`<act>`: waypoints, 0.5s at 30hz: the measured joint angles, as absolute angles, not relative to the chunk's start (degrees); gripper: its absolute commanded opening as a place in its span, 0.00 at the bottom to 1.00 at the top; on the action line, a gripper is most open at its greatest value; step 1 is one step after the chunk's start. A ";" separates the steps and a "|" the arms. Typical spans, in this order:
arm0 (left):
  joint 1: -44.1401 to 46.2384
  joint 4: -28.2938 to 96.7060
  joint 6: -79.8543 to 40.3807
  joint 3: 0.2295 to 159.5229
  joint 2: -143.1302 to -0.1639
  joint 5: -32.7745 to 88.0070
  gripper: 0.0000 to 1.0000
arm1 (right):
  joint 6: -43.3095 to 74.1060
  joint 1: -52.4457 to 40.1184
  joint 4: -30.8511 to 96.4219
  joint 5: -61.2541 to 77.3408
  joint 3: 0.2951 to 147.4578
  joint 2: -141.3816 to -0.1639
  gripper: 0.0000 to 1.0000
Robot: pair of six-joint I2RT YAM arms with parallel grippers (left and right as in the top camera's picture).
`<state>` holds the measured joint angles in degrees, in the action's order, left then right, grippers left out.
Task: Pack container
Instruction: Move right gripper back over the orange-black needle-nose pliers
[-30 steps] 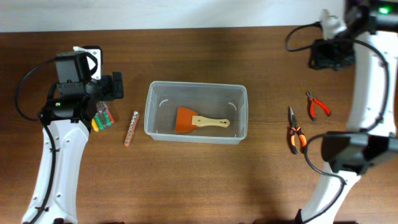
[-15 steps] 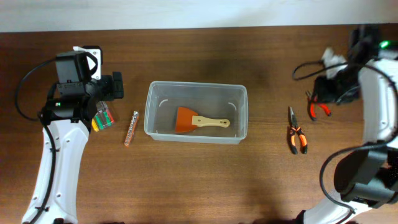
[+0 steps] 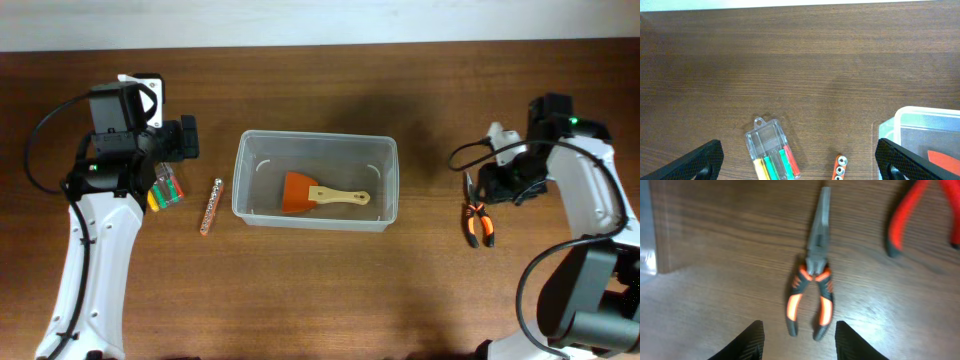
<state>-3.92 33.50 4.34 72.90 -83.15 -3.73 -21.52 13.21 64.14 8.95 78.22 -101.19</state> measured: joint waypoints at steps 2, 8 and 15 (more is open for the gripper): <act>-3.92 33.50 4.34 72.90 -83.15 -3.73 0.99 | -23.18 11.66 62.94 8.99 76.53 -101.19 0.46; -3.92 33.47 4.34 72.90 -83.15 -3.70 0.99 | -23.79 8.84 61.08 7.90 72.14 -101.19 0.46; -3.92 33.47 4.34 72.90 -83.15 -3.73 0.99 | -17.34 8.95 60.82 3.92 69.01 -101.19 0.46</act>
